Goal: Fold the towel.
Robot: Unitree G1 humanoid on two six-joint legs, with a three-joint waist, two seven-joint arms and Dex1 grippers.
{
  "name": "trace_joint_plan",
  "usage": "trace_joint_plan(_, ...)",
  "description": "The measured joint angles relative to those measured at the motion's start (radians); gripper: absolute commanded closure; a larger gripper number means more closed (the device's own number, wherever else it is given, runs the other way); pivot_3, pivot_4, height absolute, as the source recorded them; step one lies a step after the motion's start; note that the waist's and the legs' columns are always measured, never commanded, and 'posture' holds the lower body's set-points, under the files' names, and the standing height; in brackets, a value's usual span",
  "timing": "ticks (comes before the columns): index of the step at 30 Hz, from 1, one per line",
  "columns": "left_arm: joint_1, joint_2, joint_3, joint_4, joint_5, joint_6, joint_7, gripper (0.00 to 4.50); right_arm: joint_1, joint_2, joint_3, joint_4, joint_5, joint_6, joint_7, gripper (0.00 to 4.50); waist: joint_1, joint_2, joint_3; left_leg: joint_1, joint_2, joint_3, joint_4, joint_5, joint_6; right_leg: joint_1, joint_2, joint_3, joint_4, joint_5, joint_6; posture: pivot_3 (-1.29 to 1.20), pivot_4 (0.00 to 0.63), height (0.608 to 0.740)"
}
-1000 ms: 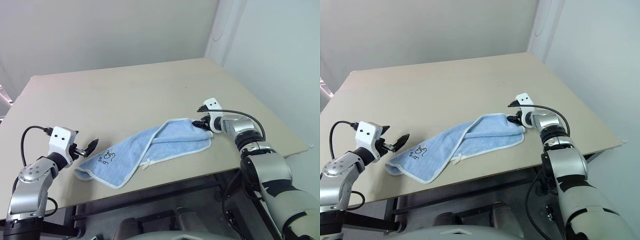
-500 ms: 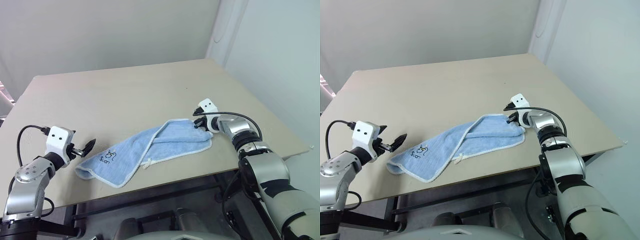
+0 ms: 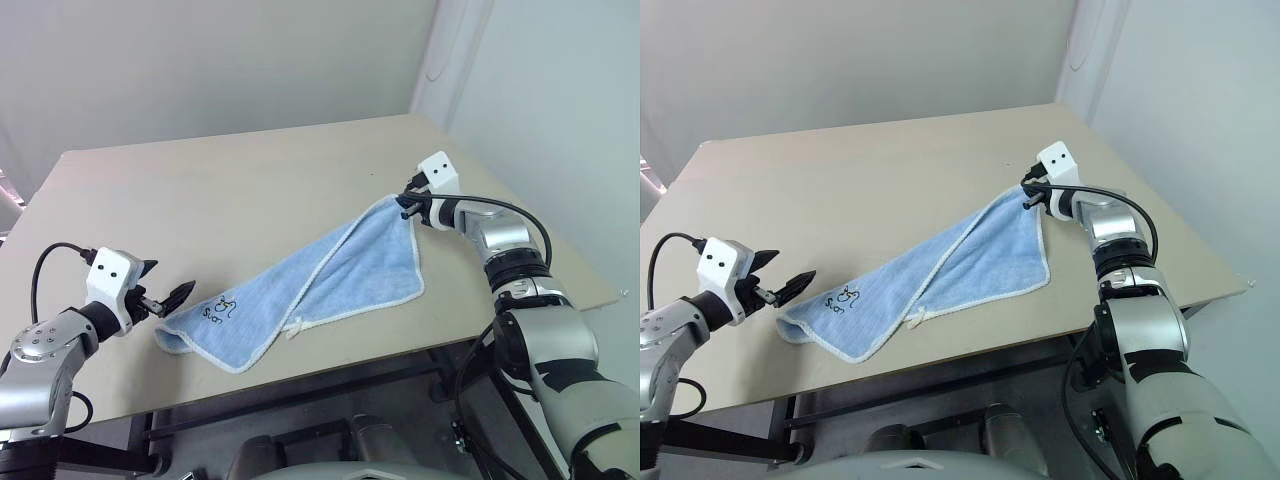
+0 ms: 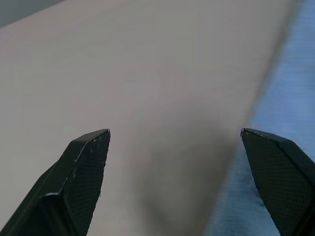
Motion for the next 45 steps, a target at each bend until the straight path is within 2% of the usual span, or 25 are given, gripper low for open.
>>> trace_joint_plan(7,0.056,0.041,0.023,-0.179,-0.068,0.069,-0.049,0.0,-0.087,0.022,-0.015,-0.01,0.012,-0.023,-0.065,4.47,0.0,0.003,0.002,0.0,0.0,0.0,0.001,0.0,0.0,0.0,0.0,0.0,0.0,-0.001,0.001,0.0,0.0,0.729)
trace_joint_plan(12,0.089,0.01,-0.128,-0.285,-0.045,0.072,-0.039,0.0,-0.165,0.035,-0.023,-0.024,0.019,-0.046,-0.105,4.47,0.001,0.003,0.002,0.0,0.0,0.0,0.0,0.0,0.0,0.0,0.0,0.001,0.0,0.0,-0.002,0.0,0.0,0.729)
trace_joint_plan(16,0.062,-0.044,-0.256,-0.242,0.046,0.043,0.01,0.0,-0.226,0.038,-0.024,-0.024,0.019,-0.059,-0.117,4.47,0.003,0.004,0.003,0.0,0.0,0.0,0.001,0.0,0.0,0.0,0.001,0.0,0.0,0.0,-0.001,0.0,0.0,0.729)
trace_joint_plan(25,-0.085,-0.125,-0.396,-0.116,0.154,-0.03,0.038,0.0,-0.271,0.089,-0.021,-0.024,0.019,-0.067,-0.13,4.47,0.002,0.004,0.002,0.0,0.0,0.0,0.001,0.0,0.0,0.001,0.001,0.001,0.0,0.0,-0.002,0.0,0.0,0.729)
trace_joint_plan(28,-0.116,-0.124,-0.433,-0.105,0.168,-0.049,0.011,0.0,-0.272,0.093,-0.018,-0.023,0.017,-0.067,-0.13,4.47,0.004,0.004,0.002,-0.001,-0.001,0.0,0.0,0.0,0.0,0.0,0.001,0.001,0.0,0.0,-0.002,0.0,0.0,0.729)
trace_joint_plan(34,-0.135,-0.063,-0.517,-0.062,0.228,-0.112,-0.082,0.0,-0.272,0.099,-0.009,-0.009,0.009,-0.066,-0.133,4.47,0.002,0.004,0.003,0.0,-0.001,0.0,0.001,0.0,0.0,0.0,0.001,0.001,0.0,0.0,-0.002,0.0,0.0,0.729)
trace_joint_plan(45,-0.179,-0.063,-0.565,-0.026,0.288,-0.076,-0.088,0.0,-0.29,0.096,-0.021,-0.003,0.014,-0.047,-0.159,4.47,0.003,0.004,0.003,0.0,0.0,0.0,0.001,0.0,0.0,0.0,0.001,0.001,0.0,0.0,-0.002,0.0,0.0,0.729)
